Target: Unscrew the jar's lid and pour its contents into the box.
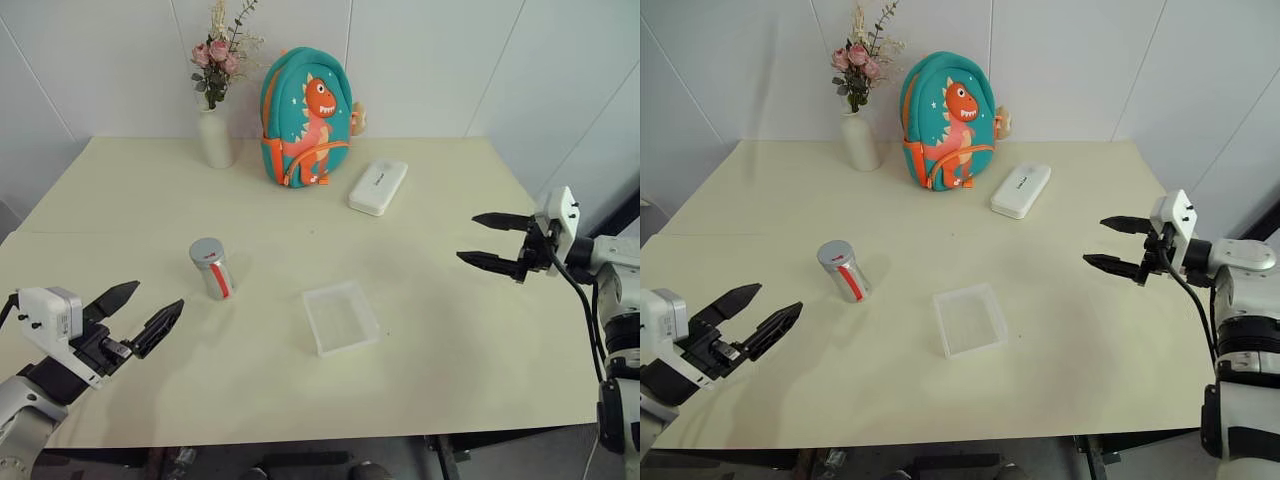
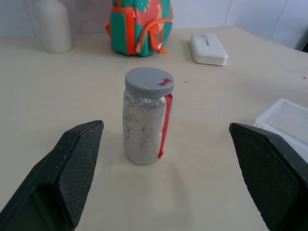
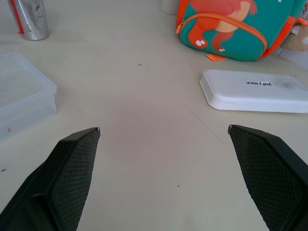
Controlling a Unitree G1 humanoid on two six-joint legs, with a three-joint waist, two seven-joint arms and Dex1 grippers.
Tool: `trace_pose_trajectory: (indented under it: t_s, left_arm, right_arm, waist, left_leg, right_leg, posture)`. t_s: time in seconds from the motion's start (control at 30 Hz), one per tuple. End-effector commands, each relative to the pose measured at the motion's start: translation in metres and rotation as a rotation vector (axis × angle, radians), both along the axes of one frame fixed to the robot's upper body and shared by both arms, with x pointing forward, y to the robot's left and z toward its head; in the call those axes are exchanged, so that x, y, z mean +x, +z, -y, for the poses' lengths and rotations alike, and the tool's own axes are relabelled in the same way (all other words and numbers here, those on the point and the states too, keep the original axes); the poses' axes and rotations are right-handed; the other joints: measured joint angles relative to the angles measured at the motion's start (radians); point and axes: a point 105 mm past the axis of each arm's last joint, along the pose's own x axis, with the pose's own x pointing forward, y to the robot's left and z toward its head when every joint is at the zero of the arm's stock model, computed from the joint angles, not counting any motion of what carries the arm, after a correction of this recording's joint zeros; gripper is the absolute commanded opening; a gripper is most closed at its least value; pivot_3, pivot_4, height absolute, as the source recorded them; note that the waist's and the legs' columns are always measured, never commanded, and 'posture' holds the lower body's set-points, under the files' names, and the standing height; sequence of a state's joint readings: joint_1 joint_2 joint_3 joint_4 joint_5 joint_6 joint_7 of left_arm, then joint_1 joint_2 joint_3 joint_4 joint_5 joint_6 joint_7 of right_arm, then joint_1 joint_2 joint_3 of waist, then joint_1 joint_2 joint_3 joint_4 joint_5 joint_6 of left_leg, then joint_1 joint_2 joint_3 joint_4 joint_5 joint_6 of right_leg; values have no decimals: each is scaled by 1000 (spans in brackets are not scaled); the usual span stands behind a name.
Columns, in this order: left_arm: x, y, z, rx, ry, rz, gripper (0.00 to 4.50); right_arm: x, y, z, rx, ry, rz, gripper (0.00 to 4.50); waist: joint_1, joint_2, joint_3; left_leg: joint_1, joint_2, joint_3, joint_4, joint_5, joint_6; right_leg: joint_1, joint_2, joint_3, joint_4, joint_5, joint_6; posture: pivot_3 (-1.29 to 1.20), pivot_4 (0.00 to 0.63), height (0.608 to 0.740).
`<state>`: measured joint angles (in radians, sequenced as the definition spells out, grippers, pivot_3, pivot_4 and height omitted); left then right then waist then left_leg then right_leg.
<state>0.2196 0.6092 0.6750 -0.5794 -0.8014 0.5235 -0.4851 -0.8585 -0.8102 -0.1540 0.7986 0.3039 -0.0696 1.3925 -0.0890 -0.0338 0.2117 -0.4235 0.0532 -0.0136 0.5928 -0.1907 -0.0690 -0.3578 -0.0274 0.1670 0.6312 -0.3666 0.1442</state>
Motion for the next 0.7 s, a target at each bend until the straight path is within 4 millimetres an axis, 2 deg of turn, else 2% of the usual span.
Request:
trace_pose_trajectory:
  t_s: [0.03,0.3,0.53,0.6,0.67,0.7]
  left_arm:
    - [1,10,4,23,-10,33,4468]
    - [6,5,3,48,41,45,4468]
    - [21,-20,14,105,264,28,4468]
    - [25,-29,25,78,275,36,4468]
    - [32,-37,44,56,293,42,4468]
    - [34,-38,47,50,310,46,4468]
  right_arm:
    - [-3,15,-1,4,18,66,4500]
    - [-2,12,-16,39,45,66,4500]
    - [1,7,-32,61,76,57,4500]
    - [4,6,-39,70,85,60,4500]
    - [6,8,-42,82,93,69,4500]
    - [7,9,-45,87,94,75,4500]
  waist:
    - [1,0,0]
    - [-2,0,0]
    - [3,0,0]
    - [3,0,0]
    - [4,0,0]
    - [4,0,0]
  left_leg:
    - [0,0,0,0,0,0]
    - [0,0,0,0,0,0]
    - [0,0,0,2,0,0]
    - [1,0,-1,3,0,0]
    - [1,0,-1,4,0,0]
    - [1,-1,-1,4,0,0]
  right_leg:
    - [0,0,0,0,0,0]
    - [0,0,0,1,0,0]
    - [1,0,0,2,1,1]
    - [1,1,0,3,1,1]
    - [1,1,0,5,1,1]
    - [1,1,0,5,1,2]
  posture:
    - [0,150,740]
    - [0,150,740]
    - [0,150,740]
    - [0,150,740]
    - [0,150,740]
    - [0,150,740]
